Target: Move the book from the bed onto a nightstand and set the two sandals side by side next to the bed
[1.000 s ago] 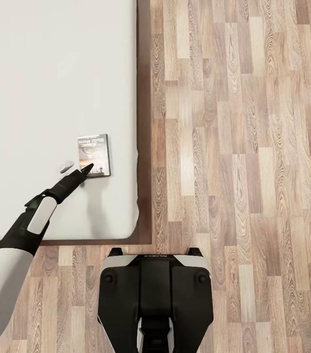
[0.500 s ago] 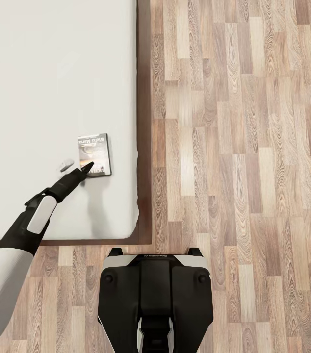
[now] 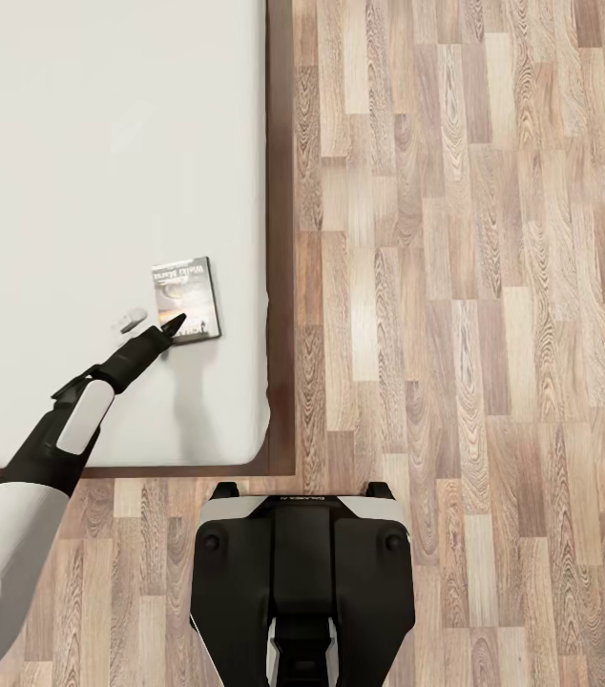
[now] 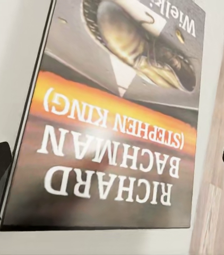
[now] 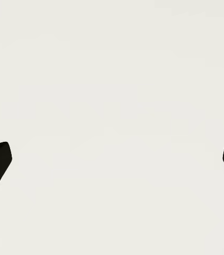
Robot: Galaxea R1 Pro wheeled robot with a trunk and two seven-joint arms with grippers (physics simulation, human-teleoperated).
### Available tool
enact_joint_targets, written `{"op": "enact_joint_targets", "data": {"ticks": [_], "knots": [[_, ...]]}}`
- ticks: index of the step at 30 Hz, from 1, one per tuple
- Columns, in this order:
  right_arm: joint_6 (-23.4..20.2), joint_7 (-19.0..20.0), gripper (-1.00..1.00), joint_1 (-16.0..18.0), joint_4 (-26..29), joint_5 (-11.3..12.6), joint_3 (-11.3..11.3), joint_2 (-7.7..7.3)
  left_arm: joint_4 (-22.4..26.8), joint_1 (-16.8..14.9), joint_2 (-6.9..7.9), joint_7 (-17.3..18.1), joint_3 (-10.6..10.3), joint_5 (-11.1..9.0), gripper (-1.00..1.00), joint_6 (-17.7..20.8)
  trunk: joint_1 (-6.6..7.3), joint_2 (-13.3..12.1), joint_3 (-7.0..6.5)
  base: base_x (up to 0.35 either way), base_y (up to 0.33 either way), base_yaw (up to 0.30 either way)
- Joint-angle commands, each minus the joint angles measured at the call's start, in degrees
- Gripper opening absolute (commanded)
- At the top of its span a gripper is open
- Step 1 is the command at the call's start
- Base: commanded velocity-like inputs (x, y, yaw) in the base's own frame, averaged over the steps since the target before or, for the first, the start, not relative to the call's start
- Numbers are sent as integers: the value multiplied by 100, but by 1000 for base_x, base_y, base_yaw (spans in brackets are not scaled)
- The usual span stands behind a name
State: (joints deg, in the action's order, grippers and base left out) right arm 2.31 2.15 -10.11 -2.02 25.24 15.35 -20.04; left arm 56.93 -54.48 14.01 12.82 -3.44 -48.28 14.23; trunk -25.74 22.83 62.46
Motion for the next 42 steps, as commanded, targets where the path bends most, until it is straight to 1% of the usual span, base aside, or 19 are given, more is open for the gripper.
{"op": "enact_joint_targets", "data": {"ticks": [1, 11, 17, 23, 34, 42], "knots": [[23, 22, 100, 0, -9, 60, 47, 0, 2, -1, -4, 1, -7, -53, 100, 28, -4, 9, 5, 0, 0, 0], [23, 22, 100, 0, -9, 60, 47, 0, -15, -1, -48, 1, -7, 43, 100, 28, -4, 9, 5, 0, 0, 0], [20, 22, 100, 0, -9, 60, 47, 0, -22, -1, -126, 2, -7, 91, 100, 28, -4, 9, 5, 0, 0, 0], [21, 22, 100, 0, -9, 60, 47, 0, -25, -1, -159, 2, -7, 108, 100, 28, -4, 9, 5, 0, 0, 0], [21, 22, 100, 0, -9, 60, 47, 0, -27, -1, -174, 2, -7, 115, 100, 28, -4, 9, 5, 0, 0, 0], [22, 22, 100, 0, -9, 60, 47, 0, -31, -1, -228, 2, -7, 117, 100, 28, -4, 9, 5, 0, 0, 0]]}}
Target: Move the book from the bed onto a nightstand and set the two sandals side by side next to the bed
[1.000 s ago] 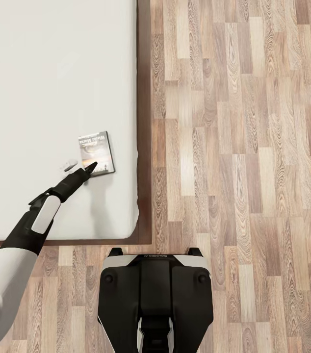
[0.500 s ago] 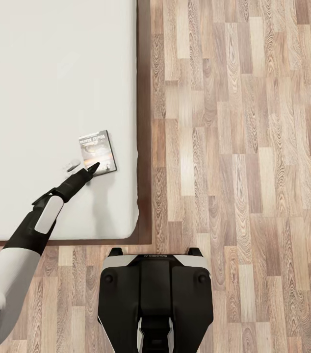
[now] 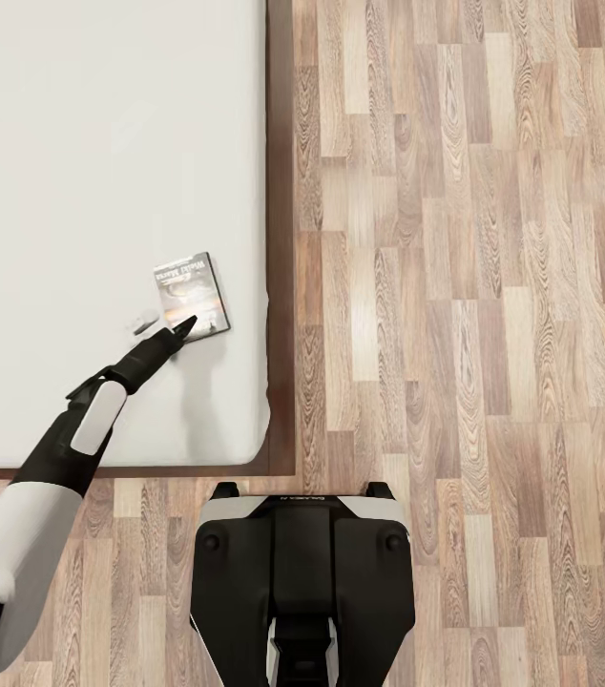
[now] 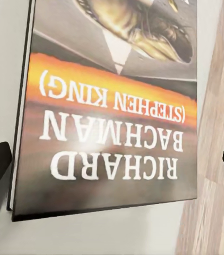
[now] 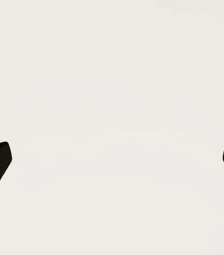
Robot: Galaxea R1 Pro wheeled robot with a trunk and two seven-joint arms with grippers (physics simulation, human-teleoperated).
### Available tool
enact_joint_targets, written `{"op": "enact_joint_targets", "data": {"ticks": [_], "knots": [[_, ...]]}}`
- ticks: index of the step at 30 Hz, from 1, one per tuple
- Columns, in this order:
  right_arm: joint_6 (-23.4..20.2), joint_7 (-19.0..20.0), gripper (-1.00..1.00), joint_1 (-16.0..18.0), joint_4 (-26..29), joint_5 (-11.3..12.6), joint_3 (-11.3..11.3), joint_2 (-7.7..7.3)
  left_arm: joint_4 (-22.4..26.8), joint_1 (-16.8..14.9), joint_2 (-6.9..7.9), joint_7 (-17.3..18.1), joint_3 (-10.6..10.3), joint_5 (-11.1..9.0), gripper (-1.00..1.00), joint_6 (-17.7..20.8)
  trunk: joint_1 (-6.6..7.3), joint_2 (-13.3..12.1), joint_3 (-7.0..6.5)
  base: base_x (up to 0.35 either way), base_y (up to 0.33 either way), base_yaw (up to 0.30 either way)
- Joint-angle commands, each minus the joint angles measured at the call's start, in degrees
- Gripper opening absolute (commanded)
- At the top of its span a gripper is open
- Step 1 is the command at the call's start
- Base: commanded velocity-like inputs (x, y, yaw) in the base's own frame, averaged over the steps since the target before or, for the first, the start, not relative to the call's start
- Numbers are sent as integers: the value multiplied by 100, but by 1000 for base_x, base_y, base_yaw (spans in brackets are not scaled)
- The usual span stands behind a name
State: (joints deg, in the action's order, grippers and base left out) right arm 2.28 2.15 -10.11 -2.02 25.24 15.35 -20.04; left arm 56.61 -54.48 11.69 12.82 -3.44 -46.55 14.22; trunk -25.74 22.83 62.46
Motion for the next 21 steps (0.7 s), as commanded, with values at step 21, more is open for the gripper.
{"op": "enact_joint_targets", "data": {"ticks": [21], "knots": [[23, 22, 100, 0, -9, 60, 47, -6, 6, -1, -118, 1, -80, -50, 100, 28, -4, 9, 5, 0, 0, 0]]}}
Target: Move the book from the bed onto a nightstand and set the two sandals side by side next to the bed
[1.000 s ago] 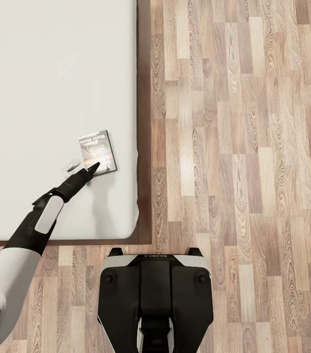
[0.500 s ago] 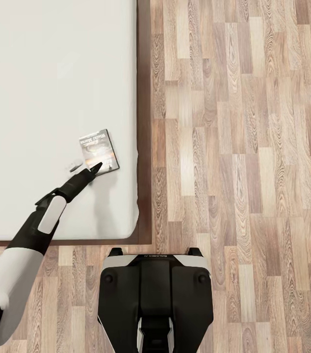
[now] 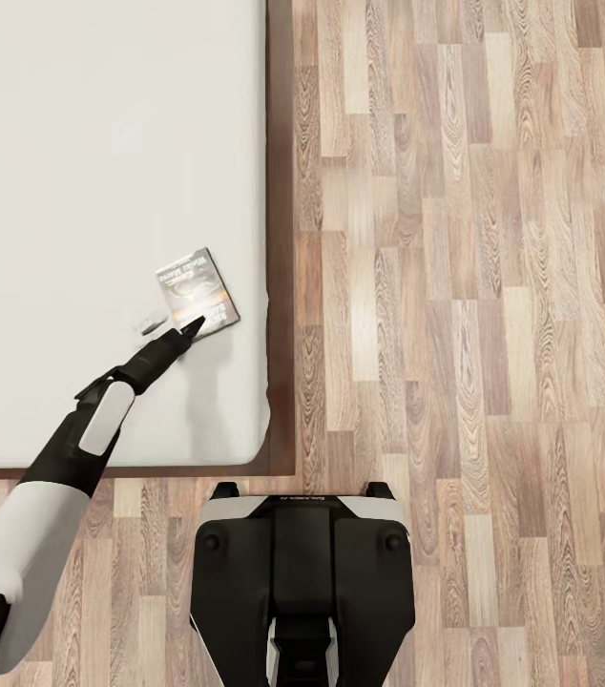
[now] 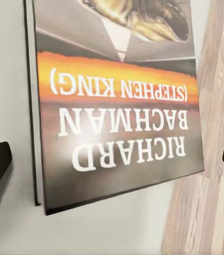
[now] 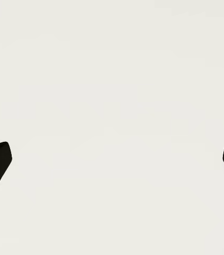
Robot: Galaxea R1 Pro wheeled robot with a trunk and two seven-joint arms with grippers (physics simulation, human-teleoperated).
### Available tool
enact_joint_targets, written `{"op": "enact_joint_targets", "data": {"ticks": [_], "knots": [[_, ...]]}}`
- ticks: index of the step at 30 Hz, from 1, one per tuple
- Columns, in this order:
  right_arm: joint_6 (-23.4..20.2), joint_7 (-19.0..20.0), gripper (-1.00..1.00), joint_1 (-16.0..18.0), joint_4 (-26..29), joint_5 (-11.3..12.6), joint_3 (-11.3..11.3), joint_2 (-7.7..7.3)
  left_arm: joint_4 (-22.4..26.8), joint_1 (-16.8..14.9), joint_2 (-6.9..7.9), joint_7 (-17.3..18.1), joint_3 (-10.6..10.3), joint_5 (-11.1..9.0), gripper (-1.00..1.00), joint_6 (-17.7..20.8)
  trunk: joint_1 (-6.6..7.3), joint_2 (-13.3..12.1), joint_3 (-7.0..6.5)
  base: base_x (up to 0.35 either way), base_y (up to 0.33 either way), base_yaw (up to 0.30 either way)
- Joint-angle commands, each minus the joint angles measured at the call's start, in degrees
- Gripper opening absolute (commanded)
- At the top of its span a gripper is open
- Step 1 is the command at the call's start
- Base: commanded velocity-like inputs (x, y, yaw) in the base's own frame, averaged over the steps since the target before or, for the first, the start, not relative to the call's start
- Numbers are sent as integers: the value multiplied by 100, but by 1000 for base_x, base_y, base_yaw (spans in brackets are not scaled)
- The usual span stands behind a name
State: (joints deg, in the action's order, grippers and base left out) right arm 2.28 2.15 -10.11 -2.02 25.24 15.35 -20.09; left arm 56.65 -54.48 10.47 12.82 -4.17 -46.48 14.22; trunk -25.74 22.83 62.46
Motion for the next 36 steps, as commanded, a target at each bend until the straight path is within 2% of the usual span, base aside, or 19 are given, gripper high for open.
{"op": "enact_joint_targets", "data": {"ticks": [1, 36], "knots": [[23, 22, 100, 0, -9, 60, 47, -1, 2, -1, -2, 1, -12, -58, 100, 26, -4, 9, 5, 0, 0, 0], [26, 22, 100, 0, -9, 60, 47, -3, -5, -1, -71, 1, -67, -55, 100, 26, -4, 9, 5, 0, 0, 0]]}}
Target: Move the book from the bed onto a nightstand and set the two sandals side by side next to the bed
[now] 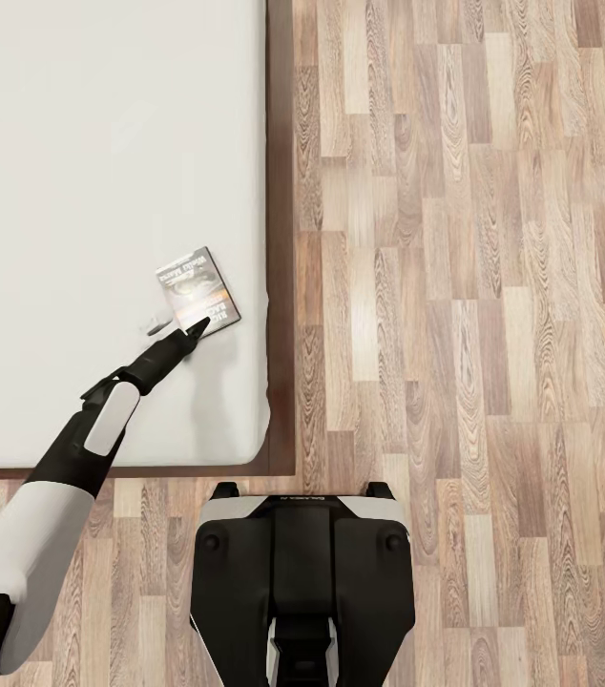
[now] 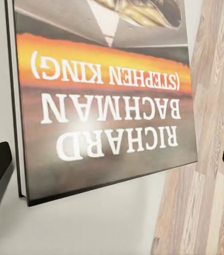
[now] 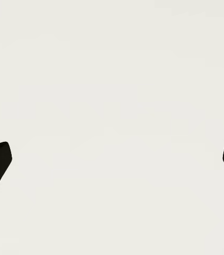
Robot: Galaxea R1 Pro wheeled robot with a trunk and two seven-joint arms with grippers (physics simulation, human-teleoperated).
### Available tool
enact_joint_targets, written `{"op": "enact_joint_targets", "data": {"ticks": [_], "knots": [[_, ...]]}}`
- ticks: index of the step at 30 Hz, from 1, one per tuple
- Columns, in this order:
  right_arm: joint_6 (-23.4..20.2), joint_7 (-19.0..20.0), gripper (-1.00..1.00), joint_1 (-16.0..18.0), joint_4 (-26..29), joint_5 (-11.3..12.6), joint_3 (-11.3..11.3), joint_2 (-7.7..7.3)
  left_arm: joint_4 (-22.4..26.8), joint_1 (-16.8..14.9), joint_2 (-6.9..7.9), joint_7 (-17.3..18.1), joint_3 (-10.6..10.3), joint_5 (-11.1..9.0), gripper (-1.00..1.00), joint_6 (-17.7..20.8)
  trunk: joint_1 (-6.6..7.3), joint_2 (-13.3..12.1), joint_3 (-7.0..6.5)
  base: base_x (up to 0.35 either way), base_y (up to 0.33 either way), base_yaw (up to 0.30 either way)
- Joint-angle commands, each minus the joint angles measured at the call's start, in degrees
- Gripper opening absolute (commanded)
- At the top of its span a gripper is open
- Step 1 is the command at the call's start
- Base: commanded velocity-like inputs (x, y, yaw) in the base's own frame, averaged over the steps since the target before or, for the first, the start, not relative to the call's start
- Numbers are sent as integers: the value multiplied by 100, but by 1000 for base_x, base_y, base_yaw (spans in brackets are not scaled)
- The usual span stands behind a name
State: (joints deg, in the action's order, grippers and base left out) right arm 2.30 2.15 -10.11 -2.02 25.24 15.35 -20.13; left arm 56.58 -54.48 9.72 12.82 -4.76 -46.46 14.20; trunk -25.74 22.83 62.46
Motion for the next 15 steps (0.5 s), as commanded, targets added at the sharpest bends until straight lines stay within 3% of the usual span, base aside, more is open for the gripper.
{"op": "enact_joint_targets", "data": {"ticks": [1, 15], "knots": [[24, 22, 100, 0, -9, 60, 47, 0, 2, -1, 4, 1, -7, -57, 100, 28, -4, 9, 5, 0, 0, 0], [21, 22, 100, 0, -9, 60, 47, 0, 8, -1, -11, 1, -7, -60, 100, 27, -4, 9, 5, 0, 0, 0]]}}
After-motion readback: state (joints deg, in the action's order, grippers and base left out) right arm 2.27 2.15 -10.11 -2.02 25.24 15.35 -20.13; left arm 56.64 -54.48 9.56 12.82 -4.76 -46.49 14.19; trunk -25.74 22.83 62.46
